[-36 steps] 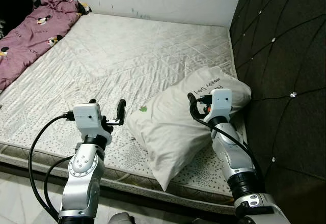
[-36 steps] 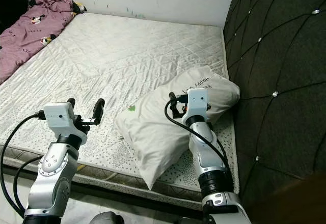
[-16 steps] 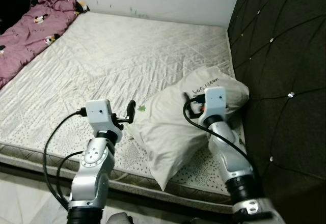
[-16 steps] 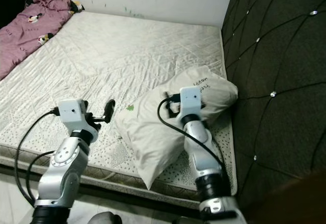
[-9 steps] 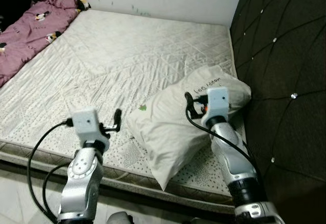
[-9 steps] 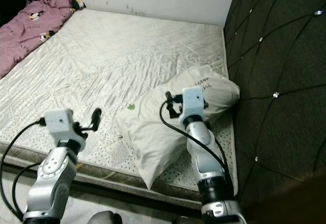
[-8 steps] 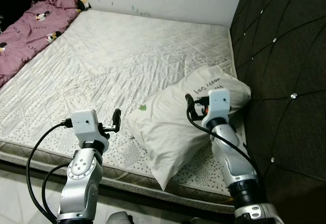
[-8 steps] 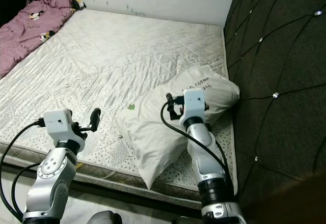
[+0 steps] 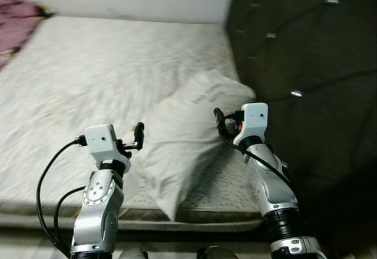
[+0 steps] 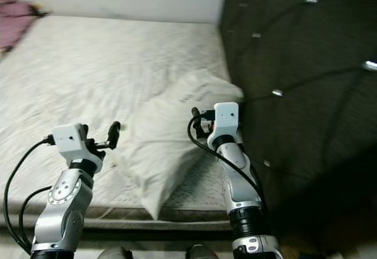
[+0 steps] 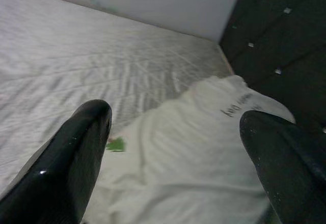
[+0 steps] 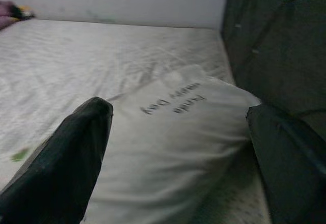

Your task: Clean up the room

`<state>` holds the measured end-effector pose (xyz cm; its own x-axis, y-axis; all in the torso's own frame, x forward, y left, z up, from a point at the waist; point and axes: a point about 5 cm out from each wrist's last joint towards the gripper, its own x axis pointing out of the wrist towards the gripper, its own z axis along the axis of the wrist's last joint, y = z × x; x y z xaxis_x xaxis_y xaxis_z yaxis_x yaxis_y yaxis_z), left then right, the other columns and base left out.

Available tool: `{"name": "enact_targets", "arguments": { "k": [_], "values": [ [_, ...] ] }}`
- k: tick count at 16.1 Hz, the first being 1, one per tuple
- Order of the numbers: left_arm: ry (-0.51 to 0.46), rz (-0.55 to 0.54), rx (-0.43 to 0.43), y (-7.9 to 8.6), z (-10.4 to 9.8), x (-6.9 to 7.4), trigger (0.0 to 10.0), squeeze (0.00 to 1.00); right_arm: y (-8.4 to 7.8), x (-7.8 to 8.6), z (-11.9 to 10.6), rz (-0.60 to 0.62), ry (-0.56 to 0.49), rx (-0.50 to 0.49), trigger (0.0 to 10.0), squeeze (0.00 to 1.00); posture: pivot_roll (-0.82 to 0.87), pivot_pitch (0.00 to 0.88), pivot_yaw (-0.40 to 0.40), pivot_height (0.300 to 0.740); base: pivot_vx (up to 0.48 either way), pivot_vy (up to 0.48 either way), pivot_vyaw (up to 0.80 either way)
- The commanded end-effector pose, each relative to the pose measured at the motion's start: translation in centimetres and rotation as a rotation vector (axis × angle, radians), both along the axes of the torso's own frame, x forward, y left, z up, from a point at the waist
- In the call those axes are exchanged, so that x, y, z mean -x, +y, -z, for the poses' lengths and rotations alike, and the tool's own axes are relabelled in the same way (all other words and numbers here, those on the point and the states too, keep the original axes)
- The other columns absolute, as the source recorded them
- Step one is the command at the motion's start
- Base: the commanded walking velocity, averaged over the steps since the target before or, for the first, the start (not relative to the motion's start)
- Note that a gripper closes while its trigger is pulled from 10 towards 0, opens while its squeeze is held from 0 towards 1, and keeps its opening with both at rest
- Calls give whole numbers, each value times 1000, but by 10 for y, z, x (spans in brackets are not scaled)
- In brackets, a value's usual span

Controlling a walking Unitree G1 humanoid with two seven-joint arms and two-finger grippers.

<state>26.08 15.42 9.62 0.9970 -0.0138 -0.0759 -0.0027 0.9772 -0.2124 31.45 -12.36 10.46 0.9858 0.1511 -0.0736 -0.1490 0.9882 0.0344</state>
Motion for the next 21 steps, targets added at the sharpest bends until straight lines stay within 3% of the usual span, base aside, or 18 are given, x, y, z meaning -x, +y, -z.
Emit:
{"name": "enact_targets", "arguments": {
  "k": [1, 3, 5, 7, 11, 15, 21],
  "values": [
    [-18, 1, -2, 1, -4, 0, 10000, 0, -1, 0, -3, -1, -6, -3, 10000, 0, 56, 0, -31, 740, 0, 0, -800],
    [-6, -16, -2, 0, -5, 1, 10000, 0, 0, 0, -3, -6, -2, -1, 10000, 0, 56, 0, -31, 740, 0, 0, -800],
    [-27, 44, 85, -2, -4, 1, 10000, 0, 0, 0, -2, -11, 0, 3, 10000, 0, 56, 0, -31, 740, 0, 0, -800],
    [1, -1, 39, 1, -2, 1, 10000, 0, 0, 1, -2, -11, 1, -8, 10000, 0, 55, 0, -30, 740, 0, 0, -400],
    [-19, 28, 46, -1, -5, 2, 10000, 0, 1, 1, -1, -15, 10, -10, 10000, 0, 55, 0, -29, 740, 0, 0, 0],
    [-16, 27, 55, -2, -4, 3, 10000, 0, 1, 1, 0, -11, 17, -18, 10000, 0, 55, 0, -30, 740, 0, 0, -786],
    [-10, 12, 67, -1, -4, 3, 10000, 0, 4, 2, -2, -34, 4, -7, 10000, 0, 56, 5, -32, 740, 0, 0, 0]
  ]
}}
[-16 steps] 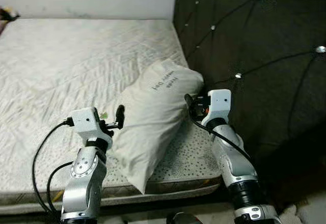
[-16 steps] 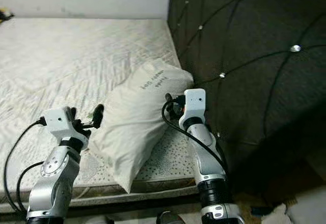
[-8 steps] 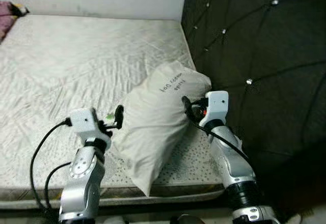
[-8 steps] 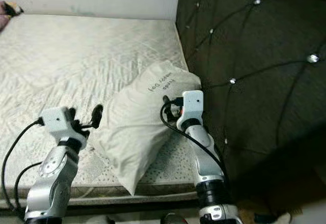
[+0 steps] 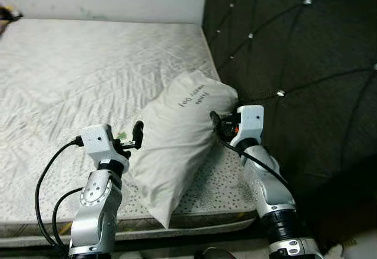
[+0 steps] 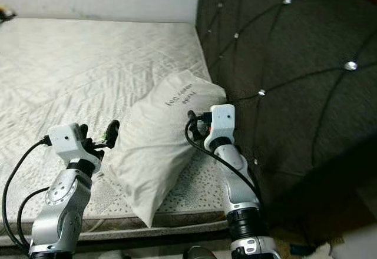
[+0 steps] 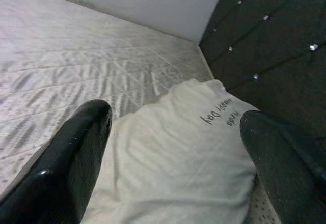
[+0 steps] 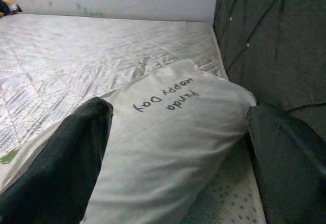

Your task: Clean up the room

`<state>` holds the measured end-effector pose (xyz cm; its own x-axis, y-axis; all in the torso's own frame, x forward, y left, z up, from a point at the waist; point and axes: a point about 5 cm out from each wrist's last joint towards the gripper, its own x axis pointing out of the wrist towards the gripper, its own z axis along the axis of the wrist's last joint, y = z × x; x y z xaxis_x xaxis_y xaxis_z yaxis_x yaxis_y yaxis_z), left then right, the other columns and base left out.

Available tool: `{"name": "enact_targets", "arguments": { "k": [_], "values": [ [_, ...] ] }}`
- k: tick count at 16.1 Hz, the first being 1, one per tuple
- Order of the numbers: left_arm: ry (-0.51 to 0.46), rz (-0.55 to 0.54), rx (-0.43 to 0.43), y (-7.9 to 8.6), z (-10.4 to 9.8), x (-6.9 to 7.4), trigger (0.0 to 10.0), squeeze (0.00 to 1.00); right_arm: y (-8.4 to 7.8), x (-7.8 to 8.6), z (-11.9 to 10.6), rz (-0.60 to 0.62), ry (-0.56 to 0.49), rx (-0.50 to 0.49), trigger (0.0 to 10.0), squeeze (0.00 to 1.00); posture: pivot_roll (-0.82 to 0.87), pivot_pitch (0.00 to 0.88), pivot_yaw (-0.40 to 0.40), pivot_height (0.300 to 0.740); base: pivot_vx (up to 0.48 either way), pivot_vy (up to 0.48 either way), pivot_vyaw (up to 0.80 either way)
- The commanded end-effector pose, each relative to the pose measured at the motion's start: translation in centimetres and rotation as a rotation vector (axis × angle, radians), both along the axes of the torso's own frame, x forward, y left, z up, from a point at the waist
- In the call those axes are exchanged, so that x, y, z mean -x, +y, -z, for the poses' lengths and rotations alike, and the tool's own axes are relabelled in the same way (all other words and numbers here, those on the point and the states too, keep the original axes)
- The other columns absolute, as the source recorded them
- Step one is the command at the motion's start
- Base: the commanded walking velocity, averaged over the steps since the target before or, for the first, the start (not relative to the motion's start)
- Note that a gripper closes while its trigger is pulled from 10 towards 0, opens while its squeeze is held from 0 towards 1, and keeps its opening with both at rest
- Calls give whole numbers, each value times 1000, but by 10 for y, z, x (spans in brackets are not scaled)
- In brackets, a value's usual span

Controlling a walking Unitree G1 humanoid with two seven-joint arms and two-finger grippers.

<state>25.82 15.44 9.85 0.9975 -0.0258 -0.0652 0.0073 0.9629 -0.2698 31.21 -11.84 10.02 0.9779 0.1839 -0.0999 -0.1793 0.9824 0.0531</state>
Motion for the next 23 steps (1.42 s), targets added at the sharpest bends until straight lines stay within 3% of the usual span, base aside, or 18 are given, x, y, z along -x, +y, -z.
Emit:
{"name": "enact_targets", "arguments": {
  "k": [1, 7, 11, 17, 23],
  "values": [
    [0, 3, 8, -1, -1, 1, 10000, 0, 0, -1, -6, -5, -27, 8, 10000, 0, 55, 11, -33, 740, 0, 0, 0],
    [9, -4, 5, 0, -1, 1, 10000, 0, 1, -1, -6, -23, -29, 10, 10000, 0, 55, 12, -34, 735, 0, 0, 0],
    [12, -10, 2, 0, 0, 0, 10000, 0, 2, 0, -6, -32, -33, 13, 10000, 0, 54, 7, -34, 687, 0, 0, 0],
    [12, -23, -7, 1, 0, 0, 10000, 0, 3, 0, -5, -47, -32, 19, 10000, 0, 57, 0, -38, 687, 0, 0, 0],
    [7, -46, -16, 3, 0, -2, 10000, 0, 4, 0, -3, -57, -29, 28, 10000, 0, 58, 0, -39, 613, 0, 0, 0]
  ]
}}
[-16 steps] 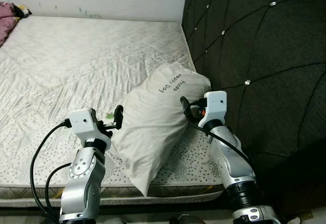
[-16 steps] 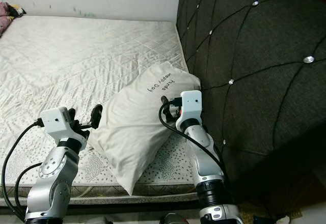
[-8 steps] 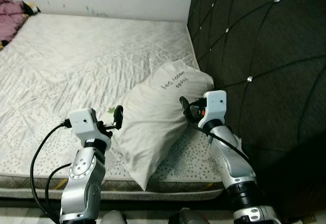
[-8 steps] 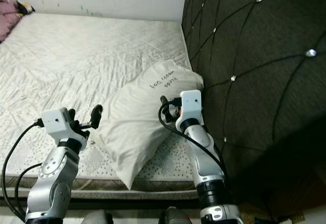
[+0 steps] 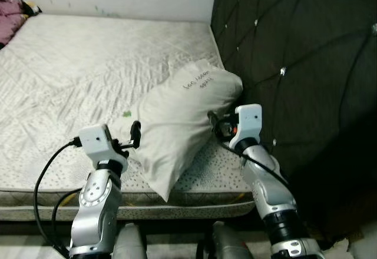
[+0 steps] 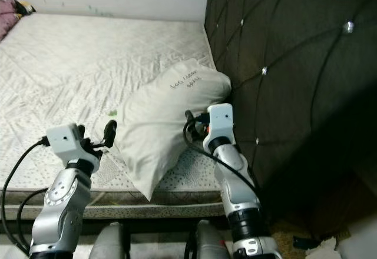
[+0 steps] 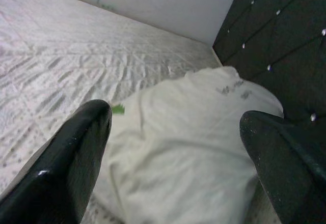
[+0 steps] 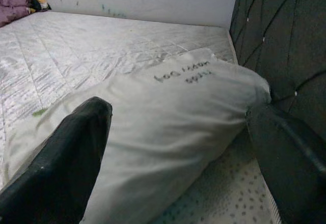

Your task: Clean up the room

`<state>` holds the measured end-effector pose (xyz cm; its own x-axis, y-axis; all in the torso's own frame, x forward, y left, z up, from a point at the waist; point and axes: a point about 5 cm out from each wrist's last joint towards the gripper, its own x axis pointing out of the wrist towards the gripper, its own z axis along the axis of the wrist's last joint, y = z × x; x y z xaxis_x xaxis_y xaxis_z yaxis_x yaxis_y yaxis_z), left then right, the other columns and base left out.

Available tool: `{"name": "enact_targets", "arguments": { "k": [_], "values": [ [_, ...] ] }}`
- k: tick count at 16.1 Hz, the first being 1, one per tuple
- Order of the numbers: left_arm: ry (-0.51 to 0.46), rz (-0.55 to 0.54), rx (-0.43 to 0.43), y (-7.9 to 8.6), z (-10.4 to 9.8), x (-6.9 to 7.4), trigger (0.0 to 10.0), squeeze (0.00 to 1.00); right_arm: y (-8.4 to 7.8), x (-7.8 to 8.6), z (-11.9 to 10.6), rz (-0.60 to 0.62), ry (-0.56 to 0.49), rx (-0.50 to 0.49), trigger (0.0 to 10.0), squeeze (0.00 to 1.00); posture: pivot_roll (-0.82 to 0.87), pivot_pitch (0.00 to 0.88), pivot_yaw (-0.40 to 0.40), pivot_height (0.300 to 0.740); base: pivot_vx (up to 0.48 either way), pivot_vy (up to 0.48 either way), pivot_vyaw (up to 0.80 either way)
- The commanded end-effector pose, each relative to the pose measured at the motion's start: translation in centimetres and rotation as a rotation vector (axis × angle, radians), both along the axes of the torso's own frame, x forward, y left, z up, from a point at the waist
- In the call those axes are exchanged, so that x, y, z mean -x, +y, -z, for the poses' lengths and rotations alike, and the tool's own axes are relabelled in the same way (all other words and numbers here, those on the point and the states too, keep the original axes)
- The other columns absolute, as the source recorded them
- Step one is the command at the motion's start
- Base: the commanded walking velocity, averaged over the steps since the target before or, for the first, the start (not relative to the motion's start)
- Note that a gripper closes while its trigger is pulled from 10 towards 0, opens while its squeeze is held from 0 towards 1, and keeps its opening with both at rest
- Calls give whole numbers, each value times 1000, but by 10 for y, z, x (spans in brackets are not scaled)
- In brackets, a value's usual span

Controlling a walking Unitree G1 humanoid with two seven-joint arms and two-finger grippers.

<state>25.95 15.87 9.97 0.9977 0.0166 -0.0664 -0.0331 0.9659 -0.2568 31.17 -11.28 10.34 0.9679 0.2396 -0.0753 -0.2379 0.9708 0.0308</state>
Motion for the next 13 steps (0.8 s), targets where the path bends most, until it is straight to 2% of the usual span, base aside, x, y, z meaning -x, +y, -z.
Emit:
{"name": "enact_targets", "arguments": {
  "k": [1, 8, 12, 13],
  "values": [
    [7, -10, -3, -1, 1, -1, 10000, 0, -1, 0, 1, -1, 2, 12, 10000, 0, 58, 0, -40, 613, 0, 0, 0],
    [-3, -120, -57, 15, 1, 0, 10000, 0, 0, -2, 4, -22, 13, 18, 10000, 0, 68, 0, -47, 613, 0, 0, 0],
    [-20, -111, -50, 17, -1, 4, 10000, 0, 6, -3, 4, -64, -1, 45, 10000, 0, 83, 1, -52, 613, 70, 0, 0],
    [-20, -114, -49, 17, -1, 3, 10000, 0, 7, -3, 4, -79, -8, 52, 10000, 0, 82, 1, -52, 613, 292, 0, 800]
  ]
}}
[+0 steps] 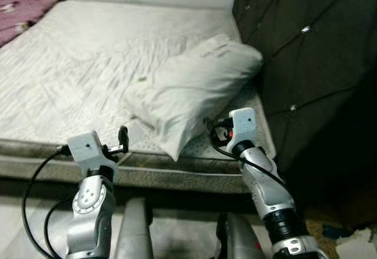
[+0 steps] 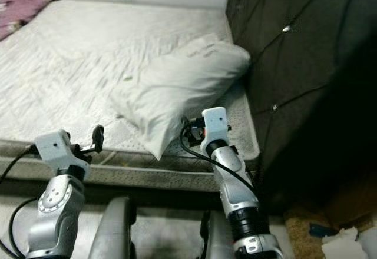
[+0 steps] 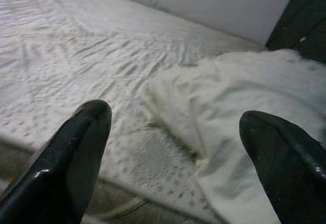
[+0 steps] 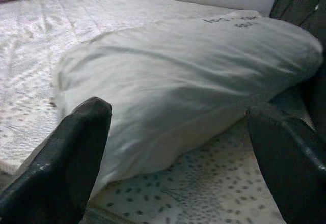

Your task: Clean up the room

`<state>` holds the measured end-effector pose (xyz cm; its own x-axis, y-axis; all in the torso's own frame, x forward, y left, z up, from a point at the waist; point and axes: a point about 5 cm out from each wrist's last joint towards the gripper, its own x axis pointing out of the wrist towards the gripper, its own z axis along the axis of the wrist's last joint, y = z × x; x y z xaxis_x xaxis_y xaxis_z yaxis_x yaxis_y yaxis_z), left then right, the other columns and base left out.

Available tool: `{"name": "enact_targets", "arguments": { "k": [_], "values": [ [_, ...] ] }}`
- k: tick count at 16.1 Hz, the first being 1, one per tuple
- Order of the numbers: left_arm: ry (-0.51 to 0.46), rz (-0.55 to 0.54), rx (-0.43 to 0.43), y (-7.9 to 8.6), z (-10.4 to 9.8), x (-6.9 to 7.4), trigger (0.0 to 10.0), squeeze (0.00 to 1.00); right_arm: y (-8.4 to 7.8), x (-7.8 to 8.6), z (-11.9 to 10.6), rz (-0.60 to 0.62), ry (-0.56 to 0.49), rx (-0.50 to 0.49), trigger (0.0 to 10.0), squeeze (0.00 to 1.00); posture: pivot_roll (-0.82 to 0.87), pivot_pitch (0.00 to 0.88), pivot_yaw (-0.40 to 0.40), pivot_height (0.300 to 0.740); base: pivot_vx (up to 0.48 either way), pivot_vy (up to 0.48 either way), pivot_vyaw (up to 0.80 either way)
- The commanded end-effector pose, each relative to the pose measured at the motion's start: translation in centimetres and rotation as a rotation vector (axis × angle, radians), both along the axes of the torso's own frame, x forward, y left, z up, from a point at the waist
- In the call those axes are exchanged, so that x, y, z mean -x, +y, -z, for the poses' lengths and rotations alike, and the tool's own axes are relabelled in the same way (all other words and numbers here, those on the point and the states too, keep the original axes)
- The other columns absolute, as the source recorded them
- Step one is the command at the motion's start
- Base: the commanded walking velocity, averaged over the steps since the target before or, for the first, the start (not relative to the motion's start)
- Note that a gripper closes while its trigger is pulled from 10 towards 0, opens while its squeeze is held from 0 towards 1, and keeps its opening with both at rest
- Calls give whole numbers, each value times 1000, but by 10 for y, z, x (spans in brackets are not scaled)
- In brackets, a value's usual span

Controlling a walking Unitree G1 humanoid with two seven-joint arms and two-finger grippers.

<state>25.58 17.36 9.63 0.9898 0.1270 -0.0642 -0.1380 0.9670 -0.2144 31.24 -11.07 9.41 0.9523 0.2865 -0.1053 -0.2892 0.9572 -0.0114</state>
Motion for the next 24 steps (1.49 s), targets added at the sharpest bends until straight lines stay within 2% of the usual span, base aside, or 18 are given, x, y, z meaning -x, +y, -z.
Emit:
{"name": "enact_targets", "arguments": {
  "k": [1, 3, 9, 12, 21, 24],
  "values": [
    [-22, -4, -4, 2, -4, -1, 10000, 0, 6, -2, -6, -31, -28, 5, 10000, 0, 81, 1, -53, 613, 289, 0, 800],
    [-22, 3, 0, 2, -4, -1, 10000, 0, 5, -2, -6, -30, -25, -3, 10000, 0, 78, 2, -51, 613, 300, 0, 800],
    [-18, 15, 13, -1, -2, -3, 10000, 0, 7, -3, -5, -45, -26, -5, 10000, 0, 76, 7, -48, 613, 296, 0, 0],
    [-12, 31, 31, -4, -3, -5, 10000, 0, 8, -3, -5, -53, -28, -11, 10000, 0, 76, 5, -47, 613, 0, 0, 0],
    [29, 52, 41, -9, 3, -6, 10000, 0, 9, -3, -3, -70, -20, -15, 10000, 0, 75, 0, -48, 518, 0, 0, 0],
    [60, 56, 35, -9, 6, -6, 10000, 0, 12, -2, 1, -104, 14, 5, 10000, 0, 75, 0, -48, 518, 0, 0, 0]
  ]
}}
